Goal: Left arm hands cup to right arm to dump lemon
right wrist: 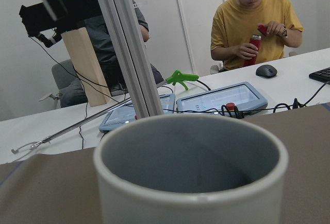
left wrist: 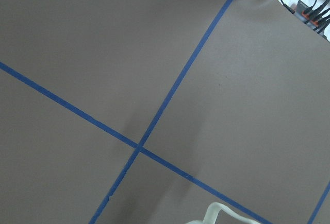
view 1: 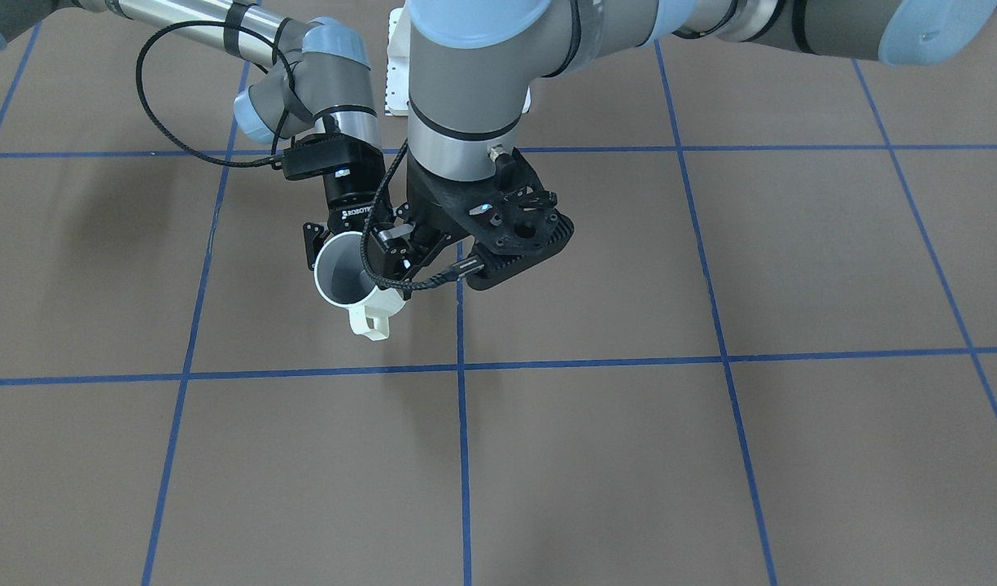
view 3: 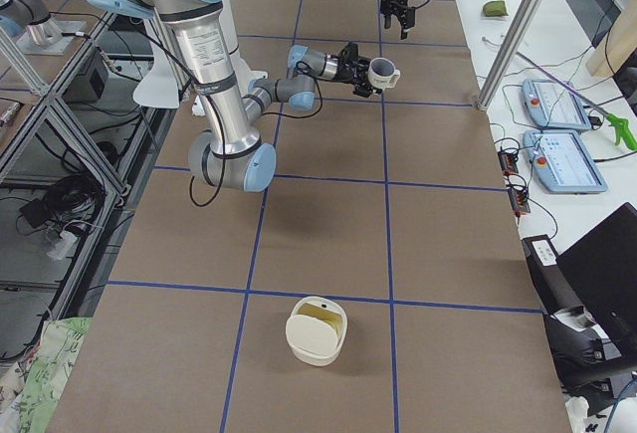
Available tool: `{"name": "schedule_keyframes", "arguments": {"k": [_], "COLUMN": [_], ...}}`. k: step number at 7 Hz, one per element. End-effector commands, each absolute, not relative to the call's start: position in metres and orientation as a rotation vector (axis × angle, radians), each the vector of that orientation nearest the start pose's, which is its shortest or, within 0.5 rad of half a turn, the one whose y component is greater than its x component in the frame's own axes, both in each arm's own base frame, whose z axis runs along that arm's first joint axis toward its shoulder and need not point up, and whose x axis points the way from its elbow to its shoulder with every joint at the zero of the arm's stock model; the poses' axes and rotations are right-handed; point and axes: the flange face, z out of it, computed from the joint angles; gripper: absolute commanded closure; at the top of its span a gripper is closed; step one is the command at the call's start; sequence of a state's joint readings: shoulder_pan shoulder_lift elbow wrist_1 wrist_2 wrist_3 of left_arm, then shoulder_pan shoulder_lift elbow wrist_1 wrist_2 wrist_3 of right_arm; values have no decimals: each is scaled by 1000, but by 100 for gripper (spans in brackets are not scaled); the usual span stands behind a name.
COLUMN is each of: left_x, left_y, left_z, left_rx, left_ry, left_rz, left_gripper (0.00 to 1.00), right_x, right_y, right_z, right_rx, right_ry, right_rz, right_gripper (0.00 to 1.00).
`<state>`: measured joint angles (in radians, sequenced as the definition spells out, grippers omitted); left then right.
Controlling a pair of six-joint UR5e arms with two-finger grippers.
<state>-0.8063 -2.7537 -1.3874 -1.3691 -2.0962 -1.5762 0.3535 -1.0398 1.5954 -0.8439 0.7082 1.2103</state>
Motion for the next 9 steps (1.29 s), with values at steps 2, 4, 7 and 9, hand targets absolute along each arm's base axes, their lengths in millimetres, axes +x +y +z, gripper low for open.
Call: {"name": "schedule_keyframes", "arguments": {"k": [2, 4, 7, 9], "left_x": [461, 468, 497, 497], "left_y": [-580, -566, -545, -543], "left_z": [-16, -22, -14, -18], "left_rx": [-185, -189, -203, -220], "left_ry": [883, 850, 831, 842], "left_rz": [-531, -463, -394, -384], "left_gripper": [15, 21, 36, 52], "right_x": [-552, -561, -560, -564], "right_y": [-421, -421, -418, -412], "right_z": [216, 216, 213, 215], "right_rx": [1179, 1201, 1230, 1228], "right_ry": [-730, -704, -687, -692], "right_rz": [479, 492, 515, 509], "right_gripper": [56, 56, 56, 55]}}
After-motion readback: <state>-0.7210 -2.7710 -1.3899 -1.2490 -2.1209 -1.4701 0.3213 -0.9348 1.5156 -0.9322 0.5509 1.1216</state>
